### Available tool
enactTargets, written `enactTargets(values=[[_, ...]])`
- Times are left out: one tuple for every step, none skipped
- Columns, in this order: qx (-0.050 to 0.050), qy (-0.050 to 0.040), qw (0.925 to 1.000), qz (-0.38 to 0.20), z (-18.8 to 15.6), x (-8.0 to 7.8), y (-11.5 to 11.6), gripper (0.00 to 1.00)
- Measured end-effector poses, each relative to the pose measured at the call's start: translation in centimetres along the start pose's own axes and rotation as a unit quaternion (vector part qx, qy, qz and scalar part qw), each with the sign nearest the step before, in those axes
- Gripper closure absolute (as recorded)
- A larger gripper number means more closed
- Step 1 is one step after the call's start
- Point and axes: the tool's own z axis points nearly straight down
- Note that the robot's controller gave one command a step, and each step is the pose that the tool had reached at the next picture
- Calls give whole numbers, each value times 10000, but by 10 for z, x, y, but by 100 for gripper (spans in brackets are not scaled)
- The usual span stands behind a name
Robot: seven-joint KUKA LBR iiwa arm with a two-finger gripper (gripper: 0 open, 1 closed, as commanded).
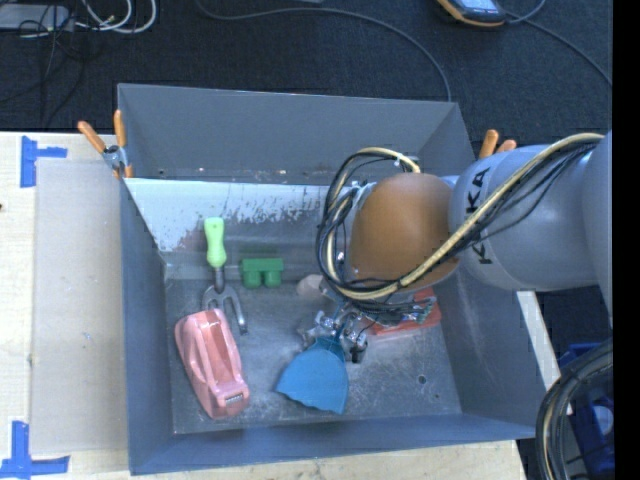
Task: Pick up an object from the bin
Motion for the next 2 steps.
enactTargets(values=[[-12, 7, 10000, 4, -4, 0, 1, 100], [-38, 24, 10000, 5, -22, 1, 3, 100]])
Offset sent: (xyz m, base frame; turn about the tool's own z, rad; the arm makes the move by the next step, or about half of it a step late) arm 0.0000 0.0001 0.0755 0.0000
